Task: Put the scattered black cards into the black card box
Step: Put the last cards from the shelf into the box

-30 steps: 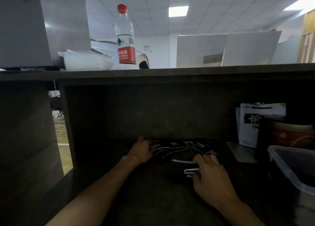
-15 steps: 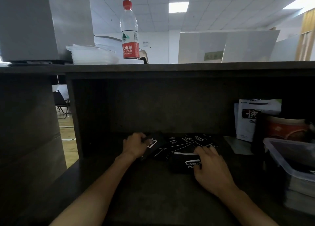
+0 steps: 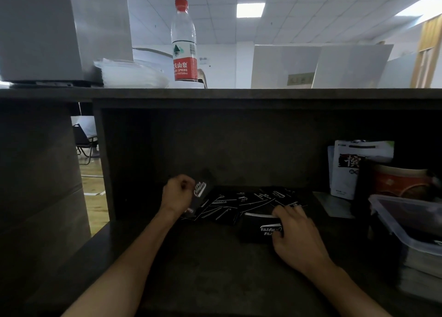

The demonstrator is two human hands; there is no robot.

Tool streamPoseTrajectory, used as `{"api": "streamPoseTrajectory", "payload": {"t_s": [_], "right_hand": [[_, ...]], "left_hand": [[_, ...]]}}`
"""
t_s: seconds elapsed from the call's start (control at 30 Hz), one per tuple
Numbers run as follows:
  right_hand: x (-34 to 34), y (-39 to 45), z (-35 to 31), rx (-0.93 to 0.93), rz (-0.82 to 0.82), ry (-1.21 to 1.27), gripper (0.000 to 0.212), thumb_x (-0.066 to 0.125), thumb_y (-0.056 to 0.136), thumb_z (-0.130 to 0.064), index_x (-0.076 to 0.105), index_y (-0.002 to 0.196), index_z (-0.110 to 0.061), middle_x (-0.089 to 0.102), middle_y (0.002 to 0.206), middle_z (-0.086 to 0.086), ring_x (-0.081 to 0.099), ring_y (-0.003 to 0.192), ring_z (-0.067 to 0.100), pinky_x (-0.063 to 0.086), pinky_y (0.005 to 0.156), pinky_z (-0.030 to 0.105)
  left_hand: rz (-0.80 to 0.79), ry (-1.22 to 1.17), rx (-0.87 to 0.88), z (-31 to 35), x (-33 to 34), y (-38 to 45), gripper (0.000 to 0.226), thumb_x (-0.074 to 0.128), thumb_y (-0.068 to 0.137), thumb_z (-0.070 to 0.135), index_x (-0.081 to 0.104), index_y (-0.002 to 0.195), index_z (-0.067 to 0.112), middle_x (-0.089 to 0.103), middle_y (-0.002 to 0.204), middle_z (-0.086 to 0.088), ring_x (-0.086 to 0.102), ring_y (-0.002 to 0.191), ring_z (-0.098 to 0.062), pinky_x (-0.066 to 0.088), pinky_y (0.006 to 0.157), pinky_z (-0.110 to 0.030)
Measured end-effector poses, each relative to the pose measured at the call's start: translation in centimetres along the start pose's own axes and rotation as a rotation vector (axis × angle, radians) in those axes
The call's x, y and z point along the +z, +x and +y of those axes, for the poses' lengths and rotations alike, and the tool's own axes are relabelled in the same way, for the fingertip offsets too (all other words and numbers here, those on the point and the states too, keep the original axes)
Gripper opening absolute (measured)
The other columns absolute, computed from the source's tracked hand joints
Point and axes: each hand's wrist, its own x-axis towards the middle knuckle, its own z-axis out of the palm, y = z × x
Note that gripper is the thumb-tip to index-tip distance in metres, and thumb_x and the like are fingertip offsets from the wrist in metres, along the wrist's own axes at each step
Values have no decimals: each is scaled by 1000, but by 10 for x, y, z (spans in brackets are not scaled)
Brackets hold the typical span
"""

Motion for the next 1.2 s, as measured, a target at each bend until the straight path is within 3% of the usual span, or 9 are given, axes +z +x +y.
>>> {"api": "streamPoseTrajectory", "payload": {"t_s": [0.13,0.3,0.47,0.53,0.67,0.87,0.97,1.1,1.2], "right_hand": [[0,-1,0,0,3,-5,30,58,87,-27,48,115,-33,52,117,-11,41,111,7,44,93,29],[-2,-1,-2,12,-2,-9,30,58,87,-28,49,115,-32,53,117,-10,42,113,8,44,95,30],[-2,-1,-3,48,-6,30,49,61,86,-28,41,131,-32,47,131,-7,44,119,9,44,99,30],[-3,-2,-3,71,-29,52,71,63,87,-29,27,147,-31,34,145,-6,38,131,12,42,106,34],[0,-1,-2,39,-72,-26,61,58,89,-32,34,144,-35,34,144,-8,30,133,12,37,110,38],[1,-1,-1,20,-39,-48,49,56,87,-32,41,133,-37,43,128,-9,34,122,11,36,108,40],[0,-1,-2,17,-42,-37,48,57,87,-31,41,131,-37,44,127,-9,35,121,11,37,105,39],[-2,-1,-3,26,-64,-32,50,58,88,-33,40,134,-37,42,130,-9,34,125,11,36,108,39],[-2,-3,-4,30,-60,-31,50,58,88,-33,39,134,-37,42,131,-9,34,125,10,36,108,38]], "left_hand": [[-8,-300,-5,21,7,-8,27,54,92,-1,57,108,21,68,86,5,67,92,-13,54,87,-33],[-122,-492,54,46,17,-35,82,61,86,-9,23,150,27,62,112,2,65,100,-9,55,86,-29],[-411,-405,11,57,37,-74,42,61,88,-4,54,115,26,64,110,-2,67,84,-6,58,66,-25],[-469,-256,94,57,44,-81,26,52,94,1,61,109,22,68,102,0,65,80,-4,53,70,-23],[-574,98,327,48,48,-84,32,42,94,0,71,98,11,61,95,2,59,93,-11,42,81,-14],[-180,528,225,22,24,-45,28,52,97,22,60,124,23,59,123,-4,56,113,-19,44,99,-36],[-261,791,2,10,21,-36,41,48,97,44,53,131,22,56,132,-10,48,124,-29,35,103,-41],[-176,718,-13,7,20,-31,50,63,88,46,53,130,21,55,131,-9,46,124,-30,33,103,-42],[-38,597,52,9,17,-28,34,61,91,32,59,124,21,62,124,-7,52,119,-28,35,100,-40]]}}
